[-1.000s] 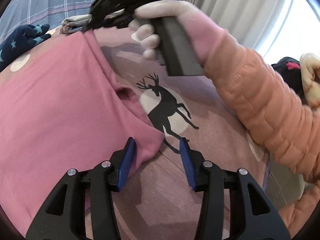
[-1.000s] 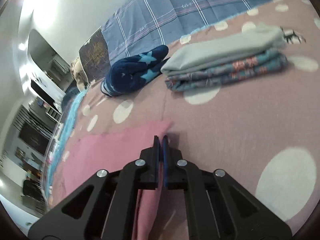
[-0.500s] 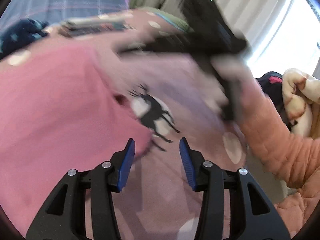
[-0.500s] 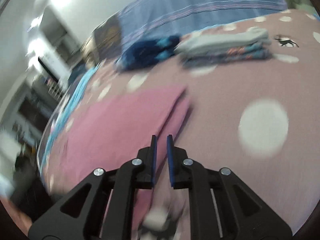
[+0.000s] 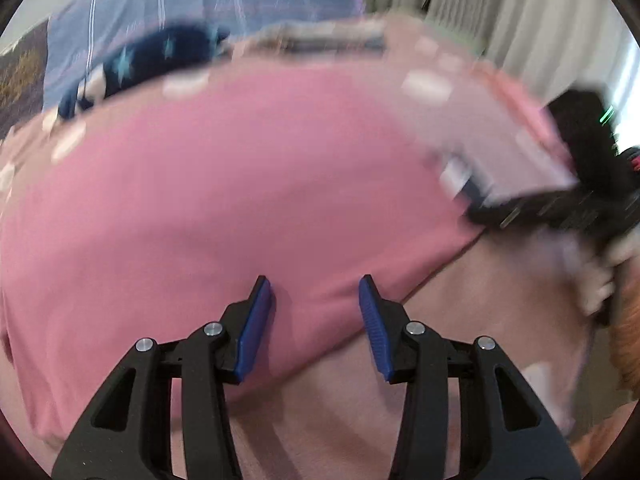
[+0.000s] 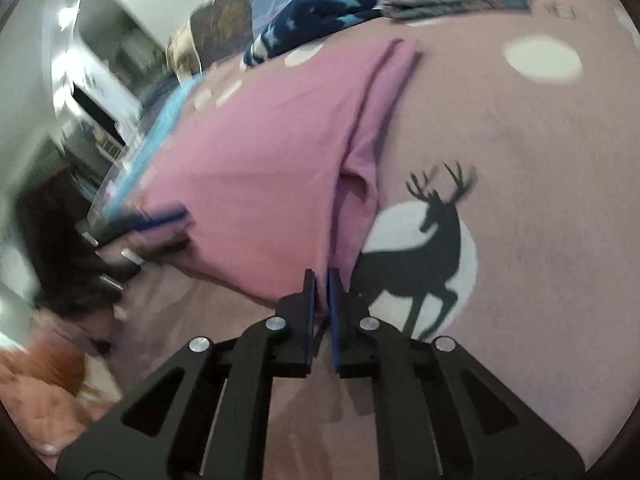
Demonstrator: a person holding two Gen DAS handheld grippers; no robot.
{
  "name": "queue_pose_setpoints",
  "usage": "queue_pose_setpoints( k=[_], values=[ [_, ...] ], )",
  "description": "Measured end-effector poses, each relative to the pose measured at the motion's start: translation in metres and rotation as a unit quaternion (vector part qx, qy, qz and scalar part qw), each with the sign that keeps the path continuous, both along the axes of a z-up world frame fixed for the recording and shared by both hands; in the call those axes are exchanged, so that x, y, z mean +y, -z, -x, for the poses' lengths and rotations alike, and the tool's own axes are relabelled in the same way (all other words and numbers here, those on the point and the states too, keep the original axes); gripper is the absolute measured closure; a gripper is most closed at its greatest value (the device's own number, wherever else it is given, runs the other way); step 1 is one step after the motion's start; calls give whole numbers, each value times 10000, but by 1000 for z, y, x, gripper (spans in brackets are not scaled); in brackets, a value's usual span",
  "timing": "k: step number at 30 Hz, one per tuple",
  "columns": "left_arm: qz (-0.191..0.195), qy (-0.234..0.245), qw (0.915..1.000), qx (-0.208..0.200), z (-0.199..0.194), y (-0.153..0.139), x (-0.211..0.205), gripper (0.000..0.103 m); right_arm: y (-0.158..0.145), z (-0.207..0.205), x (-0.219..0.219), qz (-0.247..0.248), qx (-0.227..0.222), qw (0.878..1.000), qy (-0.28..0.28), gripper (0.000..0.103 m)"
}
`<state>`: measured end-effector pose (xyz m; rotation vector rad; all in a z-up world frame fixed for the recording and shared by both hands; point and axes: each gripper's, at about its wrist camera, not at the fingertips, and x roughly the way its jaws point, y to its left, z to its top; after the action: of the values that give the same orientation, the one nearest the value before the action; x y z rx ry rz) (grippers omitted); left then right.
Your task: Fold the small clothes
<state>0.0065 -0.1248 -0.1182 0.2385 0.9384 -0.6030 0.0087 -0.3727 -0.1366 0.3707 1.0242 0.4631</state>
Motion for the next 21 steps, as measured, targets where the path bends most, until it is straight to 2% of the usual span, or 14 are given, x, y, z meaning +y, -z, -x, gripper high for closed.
queue_pose_setpoints(
  k=[1,4,6,8,9,11,13,14,15,16,18,21],
  values=[
    [-29,61,9998,-176,5,-2,-2,57,2,1,-5,-59,93,9999,101,99],
    [-85,160,9998,-110,10,-11,-4,58,-4,10,-8,105,74,9998,180,99],
    [321,337,9989,-37,7,-24,-6,58,-17,12,-8,330,-102,9991,244,97],
    [553,490,9972,-133,13,-33,-8,58,-31,11,-9,230,-368,9988,209,97],
    [555,592,9966,-159,11,-34,-15,58,-38,8,-7,151,-510,9984,182,97],
    [305,630,9975,-3,8,-22,-24,58,-43,0,-3,115,-626,9979,133,97],
    [-16,550,9982,226,8,-1,-30,58,-27,-9,6,249,-311,9992,-16,97],
    [20,571,9984,52,12,0,-29,58,-13,-12,12,561,-23,9984,-15,98],
    [29,611,9981,21,16,1,-29,57,-5,-13,14,732,77,9973,-24,99],
    [44,612,9981,23,19,0,-28,57,-8,-13,15,715,-47,9974,-39,99],
    [221,576,9979,209,17,-5,-23,57,-17,-12,13,761,-97,9970,-48,95],
    [674,625,9949,426,15,-20,-17,57,-42,-19,11,916,-488,9946,5,93]
  ],
)
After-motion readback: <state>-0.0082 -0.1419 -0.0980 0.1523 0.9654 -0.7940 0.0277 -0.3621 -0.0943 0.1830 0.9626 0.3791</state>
